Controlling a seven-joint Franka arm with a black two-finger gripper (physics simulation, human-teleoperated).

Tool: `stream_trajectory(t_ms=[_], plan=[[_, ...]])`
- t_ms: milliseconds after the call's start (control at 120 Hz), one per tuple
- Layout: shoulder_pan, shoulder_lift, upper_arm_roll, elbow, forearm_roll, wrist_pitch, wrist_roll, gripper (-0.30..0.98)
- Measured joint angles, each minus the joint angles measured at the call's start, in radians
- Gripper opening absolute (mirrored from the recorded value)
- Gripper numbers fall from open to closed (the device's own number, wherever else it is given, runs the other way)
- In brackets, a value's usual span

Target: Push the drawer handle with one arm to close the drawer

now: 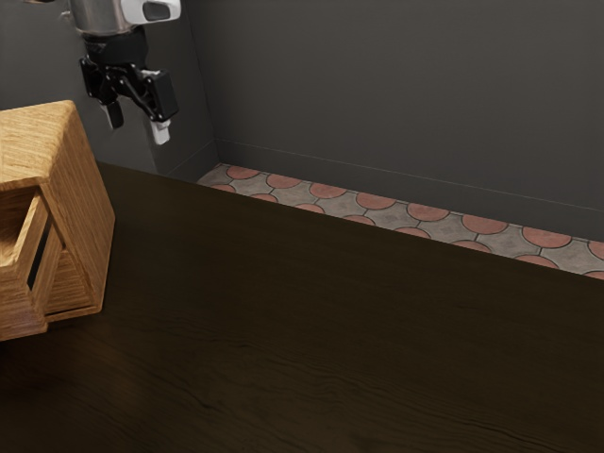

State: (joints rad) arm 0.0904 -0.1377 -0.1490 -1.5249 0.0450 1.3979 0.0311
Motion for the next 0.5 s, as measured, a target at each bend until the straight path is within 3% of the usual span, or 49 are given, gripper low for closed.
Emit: stream_trajectory(t_ms=[308, 500], plan=[[0.014, -0.041, 0.002, -0.037, 0.009, 0.048, 0.031, 0.67], [0.016, -0.354, 0.062, -0.378, 0.02, 0.057, 0.014, 0.34]])
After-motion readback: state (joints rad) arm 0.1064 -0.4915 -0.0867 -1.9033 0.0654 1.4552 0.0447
